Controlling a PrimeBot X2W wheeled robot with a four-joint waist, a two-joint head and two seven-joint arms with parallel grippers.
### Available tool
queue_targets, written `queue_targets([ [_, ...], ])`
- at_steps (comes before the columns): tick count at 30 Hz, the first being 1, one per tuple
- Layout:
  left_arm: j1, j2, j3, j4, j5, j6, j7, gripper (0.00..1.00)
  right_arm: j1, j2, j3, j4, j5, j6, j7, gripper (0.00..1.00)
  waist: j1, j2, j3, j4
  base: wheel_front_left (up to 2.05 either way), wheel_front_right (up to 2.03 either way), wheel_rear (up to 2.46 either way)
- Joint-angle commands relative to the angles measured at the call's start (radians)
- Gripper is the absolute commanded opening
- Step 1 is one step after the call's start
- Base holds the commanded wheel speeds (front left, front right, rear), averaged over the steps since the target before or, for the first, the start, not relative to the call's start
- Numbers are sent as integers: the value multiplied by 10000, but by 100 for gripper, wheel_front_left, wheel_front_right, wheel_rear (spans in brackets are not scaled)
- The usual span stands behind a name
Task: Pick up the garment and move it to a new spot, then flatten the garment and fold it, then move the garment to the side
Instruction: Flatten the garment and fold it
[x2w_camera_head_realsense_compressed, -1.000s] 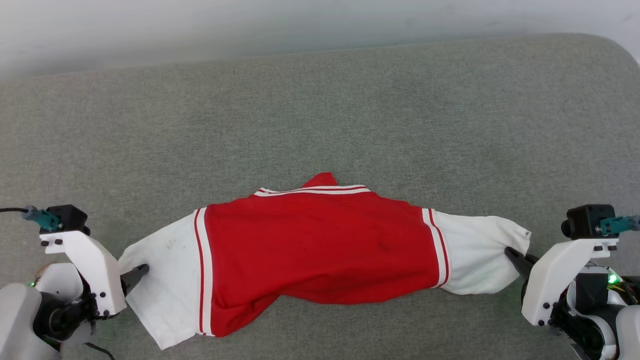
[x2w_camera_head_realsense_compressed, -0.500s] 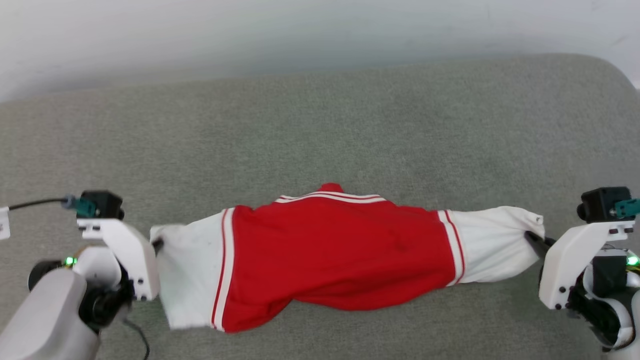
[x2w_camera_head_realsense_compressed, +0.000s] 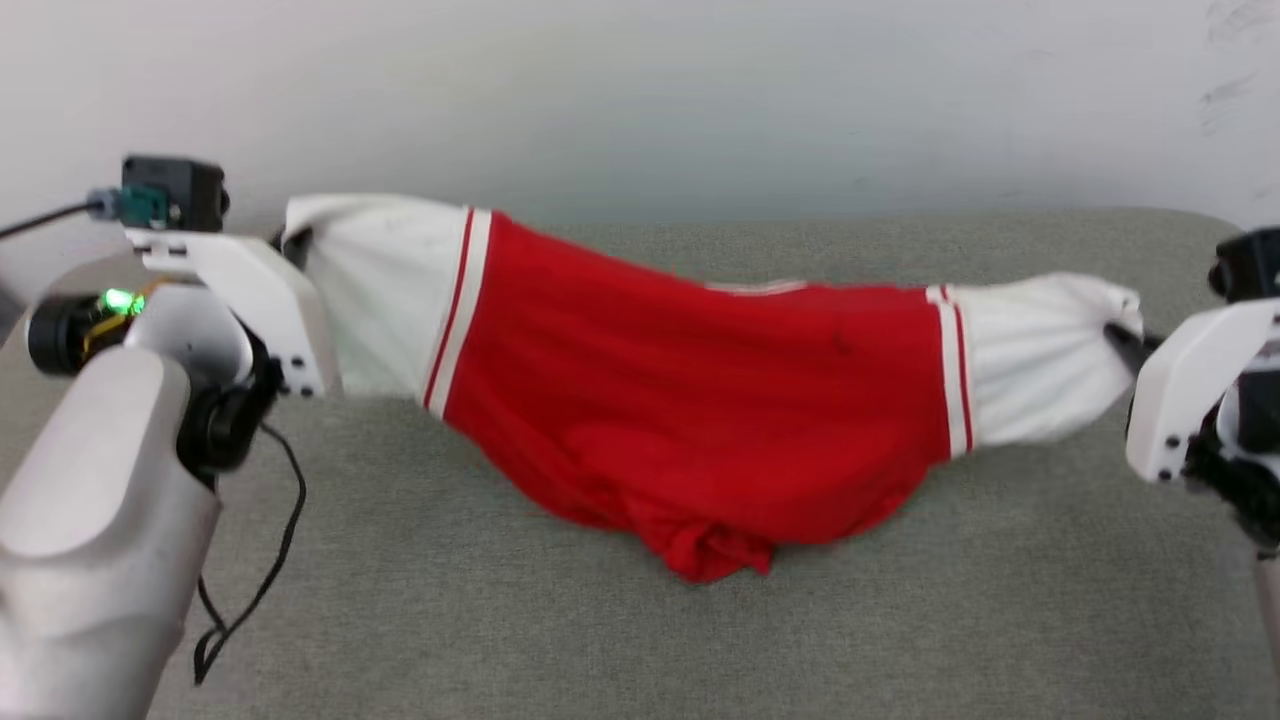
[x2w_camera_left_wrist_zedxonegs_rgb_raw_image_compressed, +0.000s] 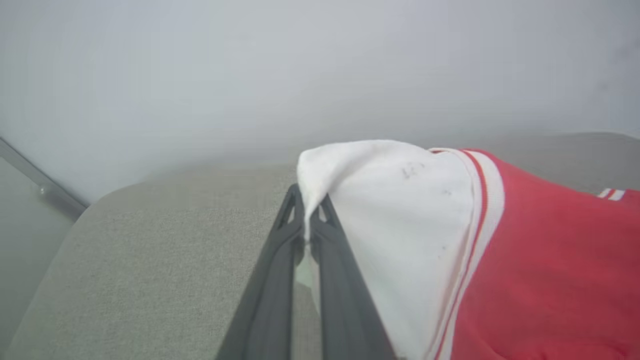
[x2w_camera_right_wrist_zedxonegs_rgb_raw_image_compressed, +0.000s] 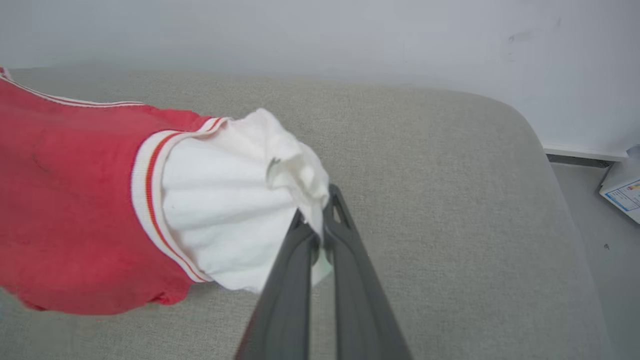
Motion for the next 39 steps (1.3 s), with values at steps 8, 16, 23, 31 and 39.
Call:
queue_targets([
  [8, -2381, -236, 16, 1076, 769, 260, -1085, 0, -2809, -548, 754, 1242, -47, -10, -1110, 0, 0, 0, 678, -216, 0, 0, 0],
  [16, -4981, -200, 224, 1856, 1242, 213, -2204, 0, -5901, -864, 1078, 2468, -328, -12, -2336, 0, 0, 0, 2157, -436, 0, 0, 0],
  [23, -7025, -15, 489, 2142, 1537, 254, -3230, 0, -8492, -992, 1214, 3256, -690, -12, -3571, 0, 0, 0, 3503, -614, 0, 0, 0],
  [31, -8462, 248, 827, 2109, 1601, 339, -4031, 0, -10566, -1223, 1460, 3732, -895, -13, -4800, 0, 0, 0, 4631, -680, 0, 0, 0],
  [39, -8724, 279, 913, 2140, 1466, 234, -4436, 0, -11397, -1312, 2063, 4101, -591, -13, -5456, 0, 0, 0, 5506, -703, 0, 0, 0],
])
